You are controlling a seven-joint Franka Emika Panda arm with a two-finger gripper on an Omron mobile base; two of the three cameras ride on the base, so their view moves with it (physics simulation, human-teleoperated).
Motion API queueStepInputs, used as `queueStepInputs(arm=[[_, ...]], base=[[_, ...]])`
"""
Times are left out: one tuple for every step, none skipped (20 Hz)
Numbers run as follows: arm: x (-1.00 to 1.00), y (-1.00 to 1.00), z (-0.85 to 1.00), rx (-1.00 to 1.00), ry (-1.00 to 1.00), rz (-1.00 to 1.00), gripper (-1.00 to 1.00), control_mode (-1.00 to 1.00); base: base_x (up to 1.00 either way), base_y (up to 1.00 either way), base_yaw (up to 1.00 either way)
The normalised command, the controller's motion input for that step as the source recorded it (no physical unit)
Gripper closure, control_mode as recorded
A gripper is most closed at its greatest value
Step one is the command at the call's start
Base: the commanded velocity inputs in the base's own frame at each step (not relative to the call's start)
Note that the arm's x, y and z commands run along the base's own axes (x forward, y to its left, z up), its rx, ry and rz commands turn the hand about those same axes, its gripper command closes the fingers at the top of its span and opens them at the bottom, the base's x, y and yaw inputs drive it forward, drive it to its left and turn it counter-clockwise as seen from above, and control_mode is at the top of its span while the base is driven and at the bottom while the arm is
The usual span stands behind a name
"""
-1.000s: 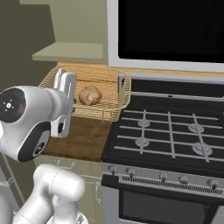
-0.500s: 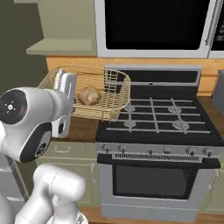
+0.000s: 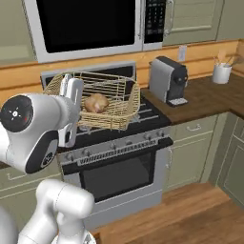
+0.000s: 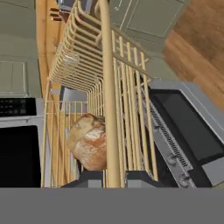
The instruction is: Open the cabinet, pick up the bread from the cabinet and place it in the basket. Then move the basket to the dining counter.
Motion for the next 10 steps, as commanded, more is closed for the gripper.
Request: queueStepInputs(arm=[[0.0, 0.0, 0.0, 0.0, 0.0, 0.0, 1.0, 1.0], [0.0, 0.0, 0.0, 0.0, 0.0, 0.0, 1.0, 1.0], [0.0, 0.0, 0.0, 0.0, 0.0, 0.0, 1.0, 1.0], [0.0, 0.0, 0.0, 0.0, 0.0, 0.0, 1.0, 1.0], [0.0, 0.0, 0.0, 0.0, 0.0, 0.0, 1.0, 1.0], [0.0, 0.0, 0.0, 0.0, 0.0, 0.0, 1.0, 1.0], [0.0, 0.0, 0.0, 0.0, 0.0, 0.0, 1.0, 1.0], [0.0, 0.0, 0.0, 0.0, 0.0, 0.0, 1.0, 1.0], [0.0, 0.0, 0.0, 0.0, 0.0, 0.0, 1.0, 1.0], [0.0, 0.0, 0.0, 0.0, 0.0, 0.0, 1.0, 1.0]], base=[[0.04, -0.17, -0.83], [0.01, -0.24, -0.84], [0.0, -0.33, -0.82], [0.01, -0.39, -0.81], [0.04, -0.45, -0.78], [0.04, -0.49, -0.76], [0.06, -0.51, -0.76], [0.07, -0.55, -0.74], [0.09, -0.61, -0.72], [0.09, -0.62, -0.72]])
